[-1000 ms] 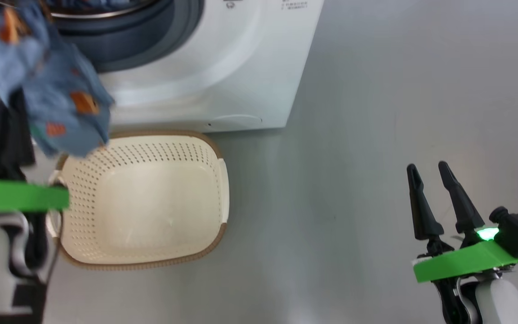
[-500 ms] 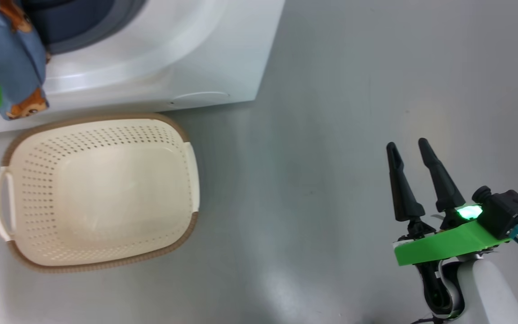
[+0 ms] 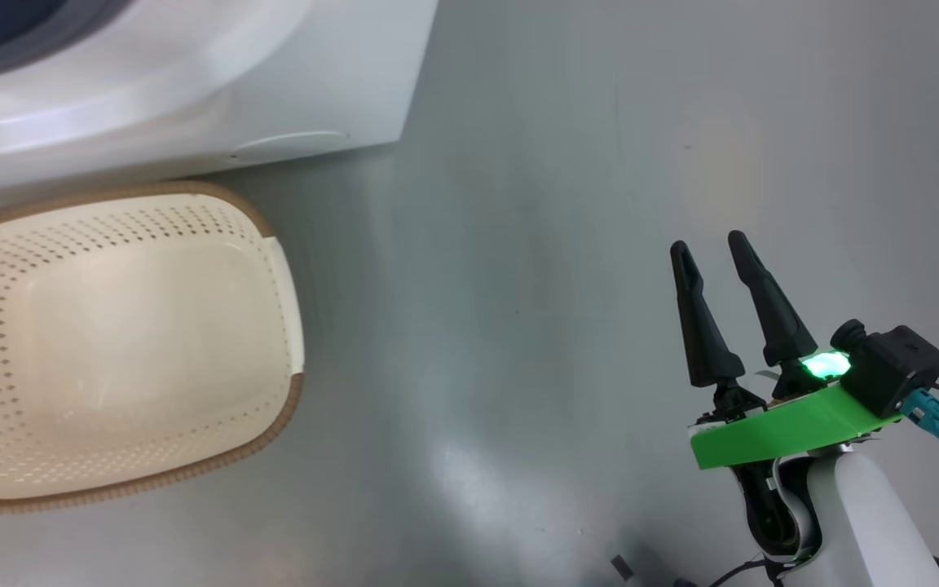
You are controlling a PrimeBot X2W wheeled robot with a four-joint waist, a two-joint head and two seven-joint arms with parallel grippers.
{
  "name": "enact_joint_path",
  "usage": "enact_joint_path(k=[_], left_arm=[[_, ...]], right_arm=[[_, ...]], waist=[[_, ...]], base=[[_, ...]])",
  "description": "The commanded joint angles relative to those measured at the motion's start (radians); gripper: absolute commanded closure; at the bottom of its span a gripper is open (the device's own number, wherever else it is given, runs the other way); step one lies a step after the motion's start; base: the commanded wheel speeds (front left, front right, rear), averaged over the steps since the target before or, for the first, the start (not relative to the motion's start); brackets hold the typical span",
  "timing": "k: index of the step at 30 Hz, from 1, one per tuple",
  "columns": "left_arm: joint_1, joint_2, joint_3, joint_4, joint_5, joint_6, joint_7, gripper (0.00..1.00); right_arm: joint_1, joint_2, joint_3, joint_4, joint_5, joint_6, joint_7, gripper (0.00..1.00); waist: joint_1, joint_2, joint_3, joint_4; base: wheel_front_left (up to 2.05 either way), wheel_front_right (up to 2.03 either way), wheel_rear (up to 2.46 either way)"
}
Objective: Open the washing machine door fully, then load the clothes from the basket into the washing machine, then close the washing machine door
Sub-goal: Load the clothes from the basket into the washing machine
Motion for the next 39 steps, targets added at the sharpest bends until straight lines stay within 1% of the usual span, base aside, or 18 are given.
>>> enact_joint_path(k=[1, 6, 7, 10, 11, 12, 13, 14, 20, 25, 32, 39], left_arm=[[-0.048, 0.061, 0.029, -0.047, 0.026, -0.002, -0.006, 1.0], [-0.088, 0.049, 0.103, -0.192, 0.09, -0.002, -0.006, 1.0], [-0.088, 0.049, 0.103, -0.192, 0.09, -0.002, -0.006, 1.0], [-0.067, 0.026, 0.156, -0.248, 0.112, -0.002, -0.006, 1.0], [-0.053, 0.017, 0.158, -0.239, 0.114, -0.002, -0.006, 0.93], [-0.04, 0.015, 0.151, -0.228, 0.121, -0.002, -0.006, 0.57], [-0.031, 0.018, 0.144, -0.215, 0.131, -0.002, -0.006, 0.08], [-0.023, 0.015, 0.148, -0.198, 0.127, -0.002, -0.006, 0.0], [0.004, 0.012, 0.168, -0.14, 0.115, -0.002, -0.006, 0.0], [0.033, 0.002, 0.186, -0.13, 0.099, -0.002, -0.006, 0.0], [0.108, -0.022, 0.195, -0.148, 0.097, -0.002, -0.006, 0.0], [0.215, -0.049, 0.202, -0.199, 0.088, -0.002, -0.006, 0.0]], right_arm=[[-0.001, 0.007, 0.028, -0.024, 0.005, 0.001, -0.005, 0.0], [-0.01, 0.008, 0.029, -0.027, 0.008, 0.001, -0.005, 0.0], [-0.01, 0.008, 0.029, -0.027, 0.008, 0.001, -0.005, 0.0], [-0.014, 0.009, 0.032, -0.028, 0.017, 0.001, -0.005, 0.0], [-0.014, 0.009, 0.032, -0.027, 0.019, 0.001, -0.005, 0.0], [-0.015, 0.009, 0.033, -0.026, 0.021, 0.001, -0.005, 0.0], [-0.015, 0.009, 0.035, -0.026, 0.023, 0.001, -0.005, 0.0], [-0.015, 0.009, 0.036, -0.026, 0.025, 0.001, -0.005, 0.0], [-0.017, 0.009, 0.034, -0.025, 0.026, 0.001, -0.005, 0.0], [-0.014, 0.009, 0.028, -0.024, 0.018, 0.001, -0.005, 0.0], [-0.016, 0.009, 0.022, -0.022, 0.007, 0.001, -0.005, 0.0], [-0.008, 0.009, 0.008, -0.022, -0.006, 0.001, -0.005, 0.0]], waist=[[0.0, -0.0001, 0.021, -0.017], [0.0, -0.0001, 0.04, -0.022], [0.0, -0.0001, 0.04, -0.022], [0.0, -0.0001, 0.044, -0.023], [0.0, -0.0001, 0.043, -0.022], [0.0, -0.0001, 0.042, -0.021], [0.0, -0.0001, 0.042, -0.021], [0.0, -0.0001, 0.041, -0.021], [0.0, -0.0001, 0.037, -0.017], [0.0, -0.0001, 0.028, -0.007], [0.0, -0.0001, 0.007, 0.008], [0.0, -0.0001, -0.017, 0.025]], base=[[0.0, 0.0, 0.0], [0.0, 0.0, 0.0], [0.0, 0.0, 0.0], [0.0, 0.0, 0.0], [0.0, 0.0, 0.0], [0.0, 0.0, 0.0], [0.0, 0.0, 0.0], [0.0, 0.0, 0.0], [0.0, 0.0, 0.0], [0.0, 0.0, 0.0], [0.0, 0.0, 0.0], [0.0, 0.0, 0.0]])
